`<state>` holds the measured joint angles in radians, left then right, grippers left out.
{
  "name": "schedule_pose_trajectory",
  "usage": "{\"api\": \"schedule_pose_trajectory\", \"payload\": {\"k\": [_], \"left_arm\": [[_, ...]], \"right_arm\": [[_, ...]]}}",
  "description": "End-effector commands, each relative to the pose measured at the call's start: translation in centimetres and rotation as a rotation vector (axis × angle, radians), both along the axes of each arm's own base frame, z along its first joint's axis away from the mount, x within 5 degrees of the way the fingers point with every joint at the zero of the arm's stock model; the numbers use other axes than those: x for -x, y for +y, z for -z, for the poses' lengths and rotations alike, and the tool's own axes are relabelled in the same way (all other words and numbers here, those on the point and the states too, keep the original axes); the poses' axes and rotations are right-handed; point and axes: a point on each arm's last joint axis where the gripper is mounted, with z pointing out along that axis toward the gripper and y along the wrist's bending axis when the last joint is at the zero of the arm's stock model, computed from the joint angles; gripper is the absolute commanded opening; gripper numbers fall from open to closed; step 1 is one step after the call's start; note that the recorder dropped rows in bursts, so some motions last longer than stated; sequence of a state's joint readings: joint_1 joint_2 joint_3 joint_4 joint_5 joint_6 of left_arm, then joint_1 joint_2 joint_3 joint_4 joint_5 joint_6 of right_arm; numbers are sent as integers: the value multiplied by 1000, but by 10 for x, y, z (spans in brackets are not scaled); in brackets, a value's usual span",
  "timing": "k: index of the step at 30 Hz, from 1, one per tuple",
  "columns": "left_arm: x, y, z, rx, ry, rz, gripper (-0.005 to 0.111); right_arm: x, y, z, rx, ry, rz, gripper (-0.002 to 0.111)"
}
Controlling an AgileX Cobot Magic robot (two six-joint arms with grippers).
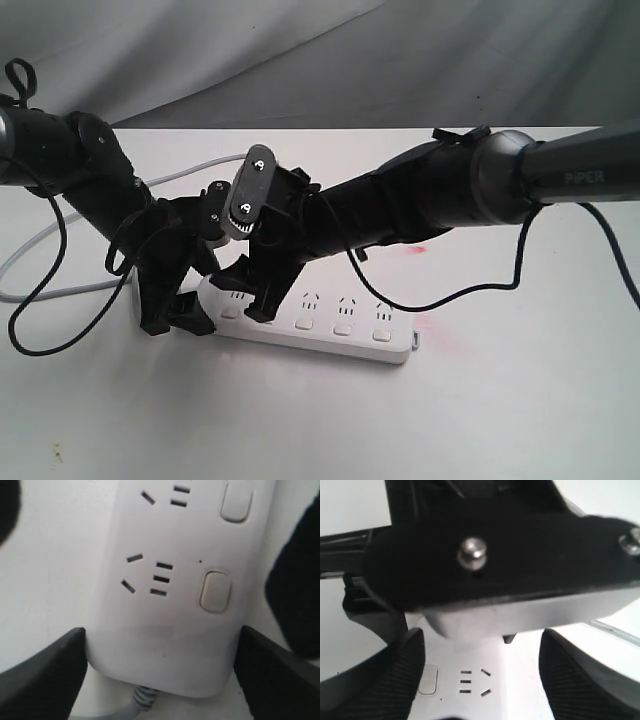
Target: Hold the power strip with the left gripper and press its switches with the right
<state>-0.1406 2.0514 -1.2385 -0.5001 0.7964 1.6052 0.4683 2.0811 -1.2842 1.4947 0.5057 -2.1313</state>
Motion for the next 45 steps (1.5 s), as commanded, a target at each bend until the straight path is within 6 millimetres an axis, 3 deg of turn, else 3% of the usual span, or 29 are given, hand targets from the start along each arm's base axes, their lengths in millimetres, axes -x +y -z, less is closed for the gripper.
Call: {"api": "schedule_pose_trajectory", "payload": {"k": [1, 18, 32, 45], "left_arm": [[0, 0, -1, 7, 8, -3, 50], [0, 0, -1, 8, 8, -4, 50], [0, 0, -1, 7, 7, -2, 50], [0, 0, -1, 8, 8, -5, 50]], "right_arm": [[-2, 1, 11, 4, 19, 11, 61], [-4, -1, 17, 55, -2, 1, 60], [0, 16, 21, 102, -40, 22, 60], [-3, 16, 20, 120, -61, 35, 60]]}}
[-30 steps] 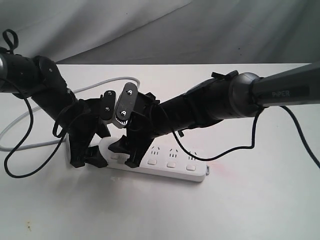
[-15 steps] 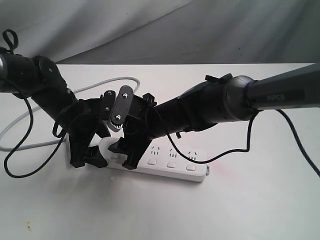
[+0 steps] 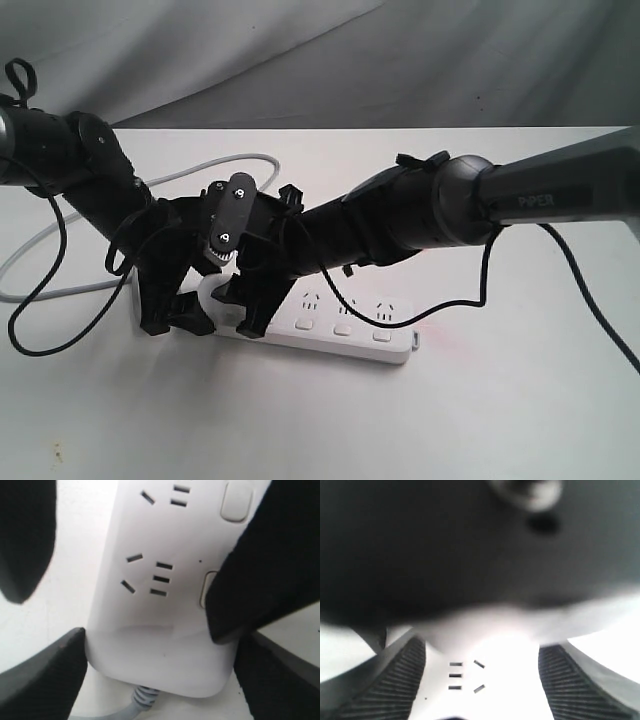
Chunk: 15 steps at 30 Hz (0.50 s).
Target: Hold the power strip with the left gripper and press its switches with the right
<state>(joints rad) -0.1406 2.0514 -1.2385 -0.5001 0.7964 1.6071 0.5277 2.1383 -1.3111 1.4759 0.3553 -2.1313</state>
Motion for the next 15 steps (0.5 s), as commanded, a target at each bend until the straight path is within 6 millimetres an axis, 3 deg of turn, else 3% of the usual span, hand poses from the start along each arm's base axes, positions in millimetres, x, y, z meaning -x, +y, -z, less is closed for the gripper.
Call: {"api": "schedule_pose_trajectory", "payload": {"k": [1, 15], "left_arm": [[0, 0, -1, 8, 9, -7, 50], [0, 0, -1, 8, 8, -4, 50]], "right_arm": [[-1, 0, -2, 16, -24, -10, 60], [1, -1, 7, 39, -12, -35, 60]]}}
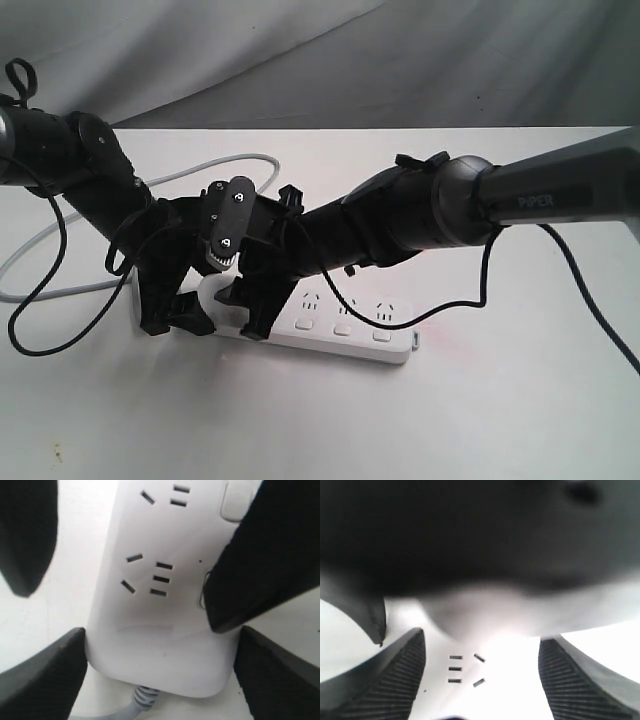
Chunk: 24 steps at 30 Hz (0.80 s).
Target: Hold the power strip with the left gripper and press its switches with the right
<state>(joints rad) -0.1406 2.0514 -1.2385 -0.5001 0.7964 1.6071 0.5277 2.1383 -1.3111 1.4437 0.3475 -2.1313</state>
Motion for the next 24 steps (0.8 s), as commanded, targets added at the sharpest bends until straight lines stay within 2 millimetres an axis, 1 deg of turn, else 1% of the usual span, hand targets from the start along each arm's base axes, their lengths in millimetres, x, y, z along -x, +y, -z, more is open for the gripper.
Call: {"api": "schedule_pose_trajectory", "payload": {"k": [1, 5, 12, 24], "left_arm": [[0, 0, -1, 8, 8, -4, 50], [0, 0, -1, 8, 8, -4, 50], [0, 0, -1, 8, 9, -6, 50], [0, 0, -1, 8, 8, -4, 50]], "right_arm": [[1, 0, 8, 16, 7, -19, 60], [3, 3, 9, 23, 5, -36, 60], [4, 3, 12, 49, -4, -56, 60], [5, 2, 24, 111, -15, -100, 60]]}}
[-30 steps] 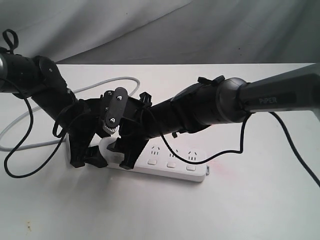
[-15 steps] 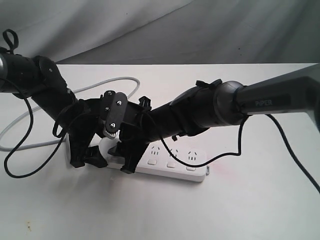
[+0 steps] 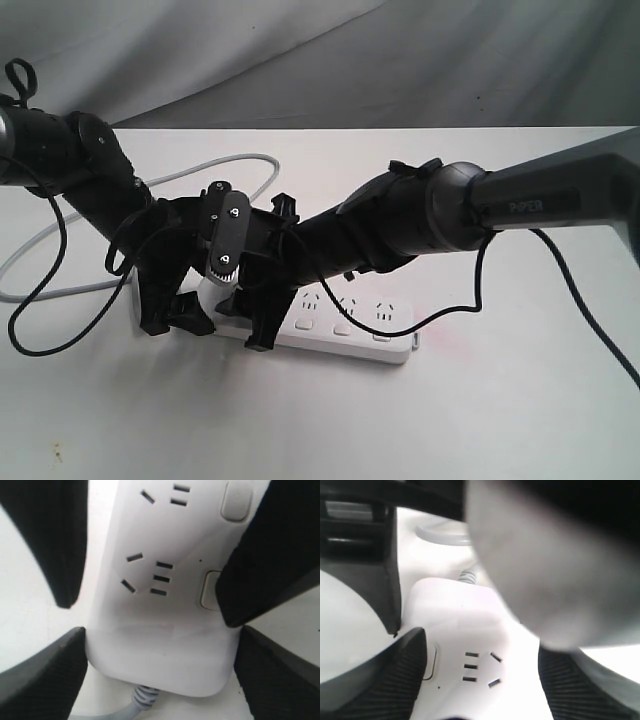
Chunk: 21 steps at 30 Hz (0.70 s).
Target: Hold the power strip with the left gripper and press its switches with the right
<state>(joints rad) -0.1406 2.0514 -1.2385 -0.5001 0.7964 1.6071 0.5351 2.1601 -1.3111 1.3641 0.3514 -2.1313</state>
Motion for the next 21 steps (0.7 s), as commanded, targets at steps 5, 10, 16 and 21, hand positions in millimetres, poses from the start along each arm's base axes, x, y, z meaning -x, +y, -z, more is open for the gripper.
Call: {"api": "schedule_pose_trajectory", "payload": {"k": [5, 10, 16, 21], "left_arm": [[0, 0, -1, 8, 8, -4, 50], [0, 0, -1, 8, 9, -6, 50], [0, 0, -1, 8, 9, -6, 50], [0, 0, -1, 8, 8, -5, 50]], "right_arm": [[1, -1, 21, 81, -9, -47, 60], [2, -2, 22, 104, -22, -71, 60], [2, -3, 24, 126, -33, -96, 60], [2, -4, 24, 145, -45, -116, 60]]}}
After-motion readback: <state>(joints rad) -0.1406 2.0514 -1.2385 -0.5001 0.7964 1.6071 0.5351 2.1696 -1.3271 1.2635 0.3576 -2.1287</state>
